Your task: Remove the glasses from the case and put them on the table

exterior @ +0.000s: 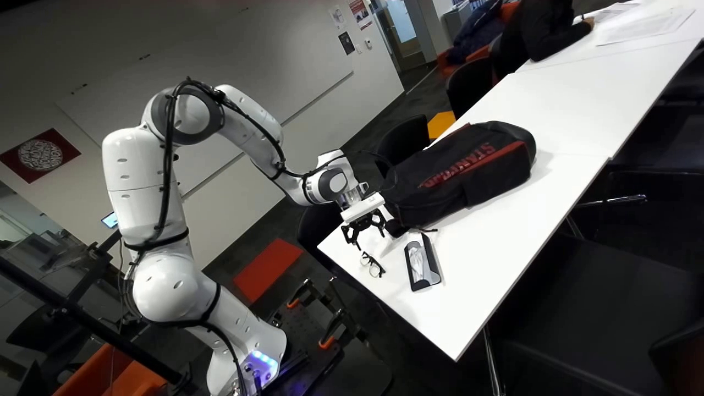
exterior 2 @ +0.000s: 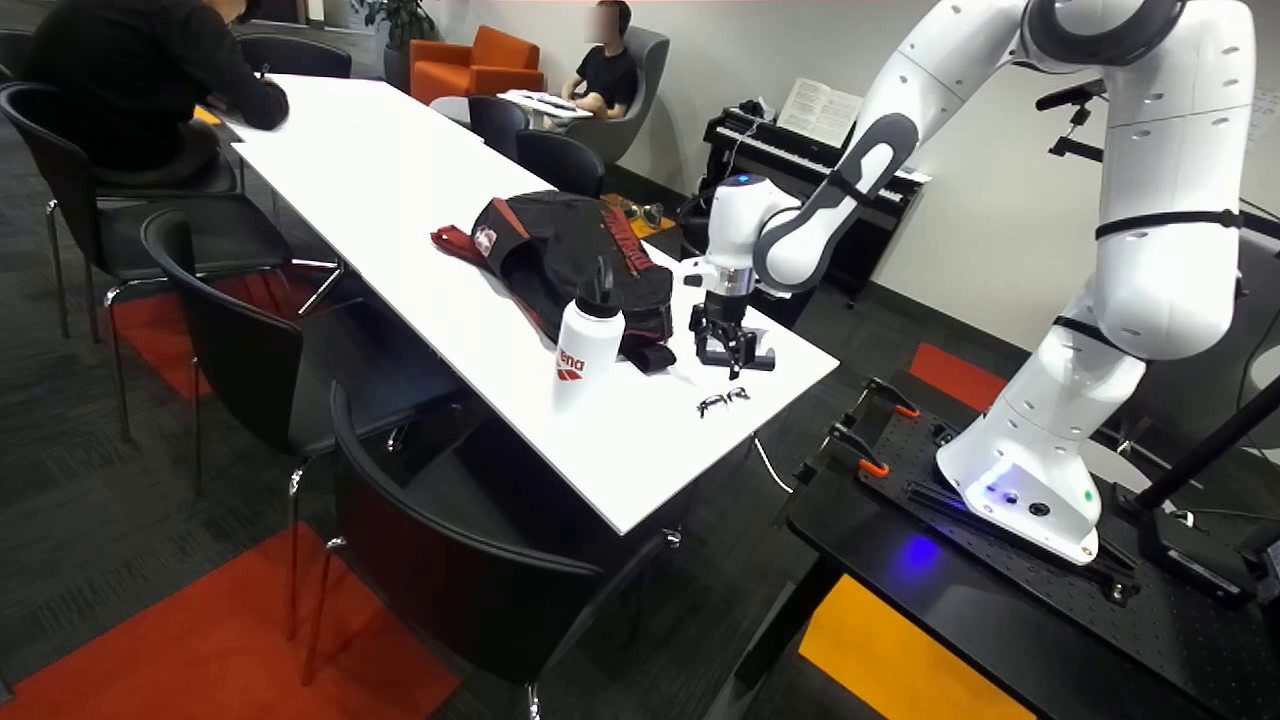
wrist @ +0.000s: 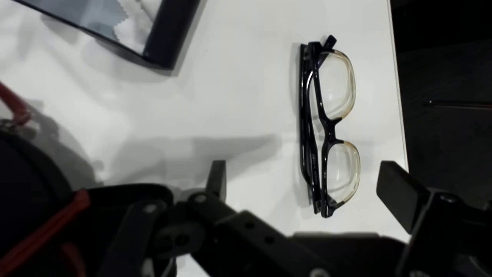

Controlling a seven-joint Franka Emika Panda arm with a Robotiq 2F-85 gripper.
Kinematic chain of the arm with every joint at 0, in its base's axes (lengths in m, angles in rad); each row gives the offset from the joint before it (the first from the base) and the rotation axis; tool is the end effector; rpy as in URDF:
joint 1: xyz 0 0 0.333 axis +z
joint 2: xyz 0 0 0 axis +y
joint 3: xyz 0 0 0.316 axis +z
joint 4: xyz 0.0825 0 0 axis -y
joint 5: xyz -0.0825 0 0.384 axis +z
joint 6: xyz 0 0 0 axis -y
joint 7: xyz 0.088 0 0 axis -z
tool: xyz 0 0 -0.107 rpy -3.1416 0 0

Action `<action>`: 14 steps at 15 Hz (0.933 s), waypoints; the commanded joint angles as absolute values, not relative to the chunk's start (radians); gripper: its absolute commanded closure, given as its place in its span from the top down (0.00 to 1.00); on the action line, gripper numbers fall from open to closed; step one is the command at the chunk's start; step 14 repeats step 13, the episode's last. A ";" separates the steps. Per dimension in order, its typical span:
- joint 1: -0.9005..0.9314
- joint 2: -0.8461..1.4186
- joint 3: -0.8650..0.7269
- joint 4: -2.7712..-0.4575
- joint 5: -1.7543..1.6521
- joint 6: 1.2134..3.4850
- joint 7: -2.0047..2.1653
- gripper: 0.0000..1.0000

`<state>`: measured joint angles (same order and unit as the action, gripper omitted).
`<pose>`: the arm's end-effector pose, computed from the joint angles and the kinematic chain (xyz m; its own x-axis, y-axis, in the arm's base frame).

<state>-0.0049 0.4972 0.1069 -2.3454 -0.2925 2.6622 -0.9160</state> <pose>0.4783 0.0625 0.1092 0.2754 0.9517 -0.1357 0.9495 -0.2914 -0.1164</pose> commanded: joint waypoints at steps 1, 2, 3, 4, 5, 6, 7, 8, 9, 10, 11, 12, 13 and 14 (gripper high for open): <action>-0.059 0.299 0.123 -2.529 -0.283 2.790 -0.927 1.00; -0.066 0.258 0.122 -2.559 -0.276 2.812 -0.923 1.00; -0.079 0.219 0.124 -2.589 -0.265 2.838 -0.929 1.00; -0.082 0.183 0.116 -2.613 -0.263 2.854 -0.924 1.00; -0.092 0.150 0.117 -2.634 -0.248 2.868 -0.930 1.00; -0.092 0.120 0.110 -2.651 -0.245 2.876 -0.927 1.00; -0.092 0.094 0.107 -2.663 -0.233 2.877 -0.929 1.00; -0.090 0.072 0.101 -2.674 -0.226 2.879 -0.930 1.00; -0.082 0.048 0.091 -2.684 -0.225 2.876 -0.923 1.00; -0.077 0.031 0.085 -2.690 -0.222 2.871 -0.924 1.00; -0.071 0.011 0.077 -2.699 -0.223 2.869 -0.920 1.00; -0.068 -0.002 0.070 -2.705 -0.222 2.868 -0.924 1.00; -0.064 -0.016 0.063 -2.710 -0.222 2.867 -0.923 1.00; -0.064 -0.016 0.063 -2.710 -0.222 2.867 -0.923 1.00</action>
